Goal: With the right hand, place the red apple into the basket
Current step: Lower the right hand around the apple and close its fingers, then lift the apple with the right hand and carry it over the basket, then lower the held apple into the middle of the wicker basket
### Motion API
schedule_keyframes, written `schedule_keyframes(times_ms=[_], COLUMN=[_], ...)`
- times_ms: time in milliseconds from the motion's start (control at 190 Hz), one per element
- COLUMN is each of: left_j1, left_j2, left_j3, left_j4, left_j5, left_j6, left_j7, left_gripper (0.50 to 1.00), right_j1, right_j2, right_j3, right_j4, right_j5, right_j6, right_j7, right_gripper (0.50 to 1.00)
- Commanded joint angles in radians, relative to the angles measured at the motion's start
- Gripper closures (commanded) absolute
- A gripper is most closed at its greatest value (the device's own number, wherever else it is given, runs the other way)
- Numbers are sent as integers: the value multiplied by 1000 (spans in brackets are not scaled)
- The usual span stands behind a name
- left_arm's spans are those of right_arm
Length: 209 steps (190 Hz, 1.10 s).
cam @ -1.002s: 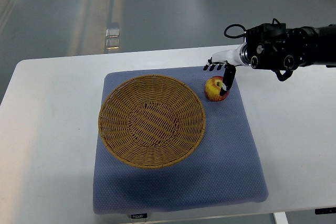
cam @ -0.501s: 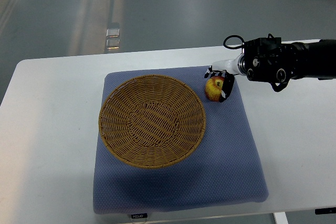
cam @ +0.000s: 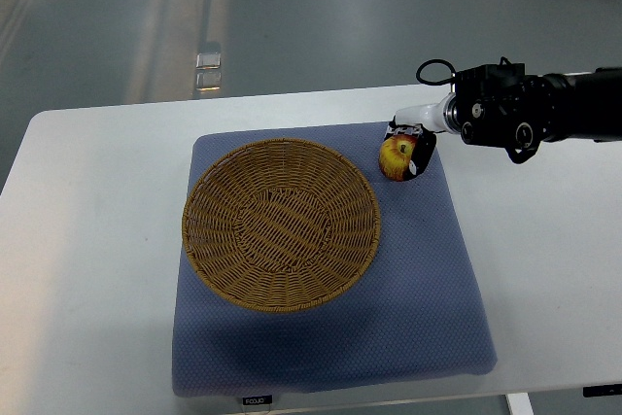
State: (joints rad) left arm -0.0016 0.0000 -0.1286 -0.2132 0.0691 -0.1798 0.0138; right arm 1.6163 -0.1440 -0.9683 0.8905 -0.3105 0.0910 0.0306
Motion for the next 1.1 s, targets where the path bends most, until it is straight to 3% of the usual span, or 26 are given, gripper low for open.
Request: schedule_keyframes(times_ms=[0,195,348,453,548,590,596,606,859,980,1096], left_j1=[0,0,0,0,0,0,0,0,0,0,0], left_j2=[0,0,0,0,0,0,0,0,0,0,0], left_j3=[1,1,3,4,4,4,4,6,6,4,4], left_j4=[0,-6,-11,-9,-8,-8,-8,-8,-6,-6,-3], left_j5=[0,0,1,1,1,1,0,1,1,1,0], left_j6=[-1,-1,-1,-1,-1,-1,-1,-1,-1,-1,-1], left_j7=[0,0,0,0,0,0,0,0,0,0,0], left_gripper=[500,500,500,500,500,500,500,500,500,500,500], right_j1=[126,407,521,527,510,510,499,496,468,462,419], right_j2=[-54,-155,-161,-140,-77,-77,-54,-48,139,144,144], right_j3=[0,13,13,19,37,37,51,54,126,137,135], right_j4=[15,128,239,272,277,277,289,292,301,301,298], right_j5=[-48,-64,-64,-59,-32,-32,-24,-24,62,70,73], right_j6=[122,343,351,308,193,193,159,155,92,84,21], right_j7=[0,0,-1,0,18,19,56,66,97,97,94], right_gripper=[861,859,857,859,859,859,861,861,863,863,861])
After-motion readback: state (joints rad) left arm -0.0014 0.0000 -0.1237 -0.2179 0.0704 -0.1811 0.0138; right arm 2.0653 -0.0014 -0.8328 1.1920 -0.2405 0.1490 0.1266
